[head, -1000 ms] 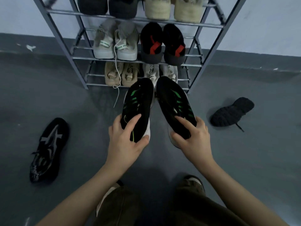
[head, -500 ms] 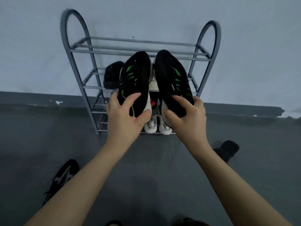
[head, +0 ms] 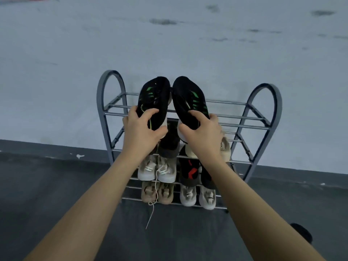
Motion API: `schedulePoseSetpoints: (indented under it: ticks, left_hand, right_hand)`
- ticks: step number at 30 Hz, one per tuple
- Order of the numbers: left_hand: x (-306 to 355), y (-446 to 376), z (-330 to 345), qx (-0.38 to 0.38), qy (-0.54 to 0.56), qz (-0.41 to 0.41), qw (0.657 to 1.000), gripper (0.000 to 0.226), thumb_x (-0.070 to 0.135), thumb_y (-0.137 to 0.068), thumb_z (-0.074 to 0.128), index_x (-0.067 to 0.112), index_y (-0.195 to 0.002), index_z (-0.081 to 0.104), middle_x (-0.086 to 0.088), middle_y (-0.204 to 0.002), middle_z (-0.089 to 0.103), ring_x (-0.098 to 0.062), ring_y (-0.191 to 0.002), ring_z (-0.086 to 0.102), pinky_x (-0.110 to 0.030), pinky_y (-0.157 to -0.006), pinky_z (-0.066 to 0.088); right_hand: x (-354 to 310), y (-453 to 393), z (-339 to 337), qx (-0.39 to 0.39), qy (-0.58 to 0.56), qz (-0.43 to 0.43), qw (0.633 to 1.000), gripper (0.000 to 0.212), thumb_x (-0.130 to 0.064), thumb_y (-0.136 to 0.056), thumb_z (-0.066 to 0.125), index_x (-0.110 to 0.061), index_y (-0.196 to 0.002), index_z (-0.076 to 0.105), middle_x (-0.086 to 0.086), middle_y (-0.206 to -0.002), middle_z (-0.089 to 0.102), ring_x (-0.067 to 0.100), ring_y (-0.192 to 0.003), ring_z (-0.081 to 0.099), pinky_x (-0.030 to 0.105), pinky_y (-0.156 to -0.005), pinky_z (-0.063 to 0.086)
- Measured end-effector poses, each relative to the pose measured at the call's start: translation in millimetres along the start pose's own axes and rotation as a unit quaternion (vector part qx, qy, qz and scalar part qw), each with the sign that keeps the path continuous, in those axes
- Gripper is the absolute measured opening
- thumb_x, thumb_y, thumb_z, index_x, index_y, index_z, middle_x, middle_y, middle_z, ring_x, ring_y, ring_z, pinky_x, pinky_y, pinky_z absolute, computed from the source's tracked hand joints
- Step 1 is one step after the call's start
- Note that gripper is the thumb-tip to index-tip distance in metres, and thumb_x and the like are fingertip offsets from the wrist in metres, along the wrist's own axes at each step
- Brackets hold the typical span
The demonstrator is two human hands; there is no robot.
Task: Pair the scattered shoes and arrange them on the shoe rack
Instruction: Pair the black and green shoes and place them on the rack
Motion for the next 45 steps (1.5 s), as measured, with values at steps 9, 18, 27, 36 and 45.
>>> schedulePoseSetpoints:
  ticks: [9,18,27,36,45]
  left_hand:
    - [-45.6,-73.8,29.0,-0.014,-0.013,-0.013,1.0,0.051,0.034,-0.069,0.071,0.031,-0.118,0.059,-0.004,-0.13,0.043,-0.031,-0.118,0.036,-0.043,-0.1,0.035]
    - [-66.2,-92.9,25.7,-0.129,-0.075,-0.034,0.988,0.07,0.063,-0.062,0.062,0.044,-0.126,0.042,0.0,-0.136,0.032,-0.032,-0.123,0.037,-0.047,-0.108,0.029]
    - [-60.0,-91.3,36.9,-0.051,-0.017,0.011,0.998,0.064,0.042,-0.069,0.075,0.03,-0.127,0.051,-0.009,-0.132,0.04,-0.033,-0.119,0.043,-0.045,-0.103,0.036]
    - [-80.0,-114.7,26.5,-0.208,-0.014,0.006,0.978,0.054,0.038,-0.083,0.06,0.035,-0.133,0.039,-0.004,-0.137,0.024,-0.024,-0.12,0.042,-0.028,-0.101,0.032]
    - [-75.1,-107.0,28.2,-0.198,-0.033,0.006,0.98,0.064,0.045,-0.082,0.055,0.041,-0.139,0.024,-0.005,-0.146,0.022,-0.032,-0.13,0.033,-0.045,-0.108,0.03]
  right_hand:
    - [6.7,-67.6,70.2,0.004,0.047,0.023,0.999,0.054,-0.045,-0.069,0.061,-0.034,-0.121,0.052,0.009,-0.125,0.047,0.035,-0.114,0.042,0.045,-0.1,0.026]
    - [23.3,-78.7,69.8,-0.073,0.026,-0.02,0.997,0.076,-0.066,-0.066,0.055,-0.033,-0.133,0.042,0.005,-0.129,0.044,0.03,-0.12,0.047,0.05,-0.104,0.035]
    - [9.1,-80.4,80.0,-0.018,0.015,-0.05,0.998,0.058,-0.051,-0.072,0.065,-0.034,-0.126,0.054,0.008,-0.123,0.052,0.031,-0.114,0.049,0.05,-0.102,0.035]
    - [14.8,-88.3,93.4,-0.034,0.082,-0.072,0.993,0.053,-0.052,-0.078,0.062,-0.032,-0.127,0.056,0.014,-0.126,0.05,0.039,-0.108,0.046,0.049,-0.097,0.038]
    - [11.7,-87.4,93.8,-0.067,0.114,-0.055,0.99,0.06,-0.062,-0.079,0.055,-0.039,-0.134,0.044,0.016,-0.142,0.033,0.042,-0.121,0.038,0.05,-0.106,0.028]
Point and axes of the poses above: each hand's wrist, its own y-axis away from the middle knuckle, its own z-axis out of the palm, x = y × z, the point moved 1 cm from there along -y, towards the middle knuckle
